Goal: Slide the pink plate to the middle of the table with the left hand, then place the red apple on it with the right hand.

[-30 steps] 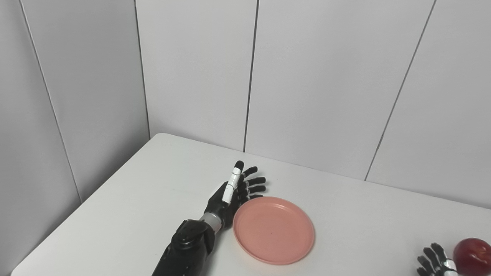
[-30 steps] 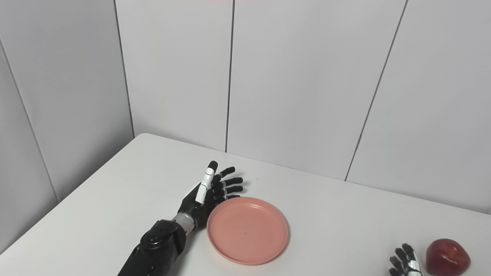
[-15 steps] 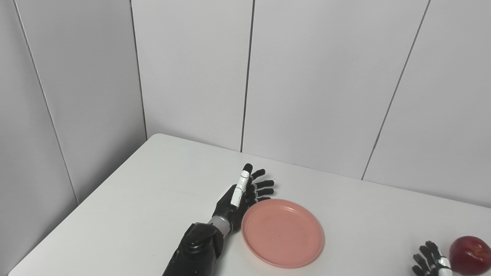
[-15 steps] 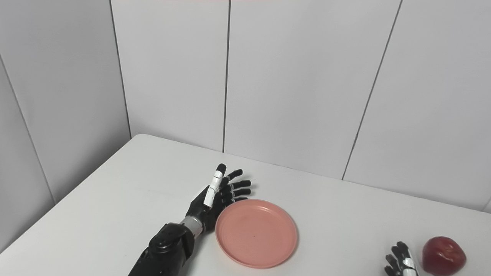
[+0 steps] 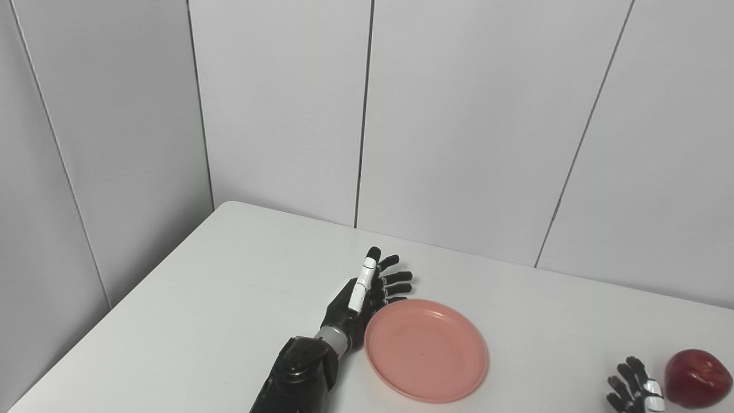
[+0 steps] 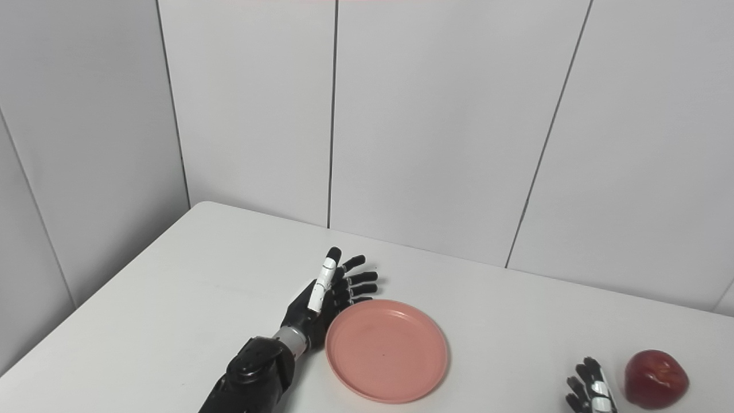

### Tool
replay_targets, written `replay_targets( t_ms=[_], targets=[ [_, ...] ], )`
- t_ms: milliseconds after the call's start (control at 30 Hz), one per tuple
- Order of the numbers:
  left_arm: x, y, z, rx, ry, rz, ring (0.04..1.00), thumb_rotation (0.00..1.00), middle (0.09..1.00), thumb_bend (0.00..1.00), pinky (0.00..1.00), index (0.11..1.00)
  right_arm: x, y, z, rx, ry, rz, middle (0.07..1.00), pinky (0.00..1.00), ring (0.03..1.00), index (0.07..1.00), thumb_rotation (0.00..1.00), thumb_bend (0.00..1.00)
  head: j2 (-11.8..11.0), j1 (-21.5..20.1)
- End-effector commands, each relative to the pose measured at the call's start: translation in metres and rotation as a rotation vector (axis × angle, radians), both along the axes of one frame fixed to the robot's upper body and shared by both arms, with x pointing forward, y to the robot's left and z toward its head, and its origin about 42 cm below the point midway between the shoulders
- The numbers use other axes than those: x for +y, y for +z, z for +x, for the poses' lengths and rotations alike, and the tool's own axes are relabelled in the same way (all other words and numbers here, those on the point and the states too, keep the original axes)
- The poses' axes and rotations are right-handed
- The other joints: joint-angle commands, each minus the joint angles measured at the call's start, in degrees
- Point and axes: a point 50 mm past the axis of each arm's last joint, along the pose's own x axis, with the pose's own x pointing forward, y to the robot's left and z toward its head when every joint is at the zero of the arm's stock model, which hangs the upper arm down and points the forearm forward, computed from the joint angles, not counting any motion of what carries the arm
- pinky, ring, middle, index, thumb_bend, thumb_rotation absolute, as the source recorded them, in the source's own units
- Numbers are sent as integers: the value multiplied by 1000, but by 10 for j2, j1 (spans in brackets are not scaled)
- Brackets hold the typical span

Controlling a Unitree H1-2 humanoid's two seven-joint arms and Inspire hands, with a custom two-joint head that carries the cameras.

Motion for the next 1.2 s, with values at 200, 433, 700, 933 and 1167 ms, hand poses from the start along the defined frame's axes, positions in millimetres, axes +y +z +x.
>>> replay_targets(
  t_ms=[200, 433, 700, 933, 1167],
  targets=[
    [-6, -24, -14, 128, -22, 26, 799, 999, 801, 739, 793, 880, 22, -5, 0, 59, 53, 25, 948, 931, 941, 947, 1000, 787, 9, -30],
    [-6, -21, -18, 133, -32, 25, 793, 1000, 793, 739, 779, 891, 36, -2, 1, 58, 53, 32, 939, 919, 932, 943, 1000, 794, 18, -81],
    [-5, -20, -16, 149, -33, 15, 797, 1000, 797, 729, 772, 895, 51, 2, 2, 59, 37, 60, 923, 890, 915, 915, 987, 769, 23, -119],
    [-8, -18, -14, 141, -25, -4, 801, 1000, 796, 717, 780, 892, 57, 4, 2, 55, 54, 16, 925, 876, 915, 925, 1000, 749, 24, -135],
    [-16, -17, -17, 119, -1, -14, 813, 996, 806, 721, 803, 908, 58, 4, 2, 58, 57, 16, 931, 879, 920, 931, 1000, 750, 25, -137]
  ],
)
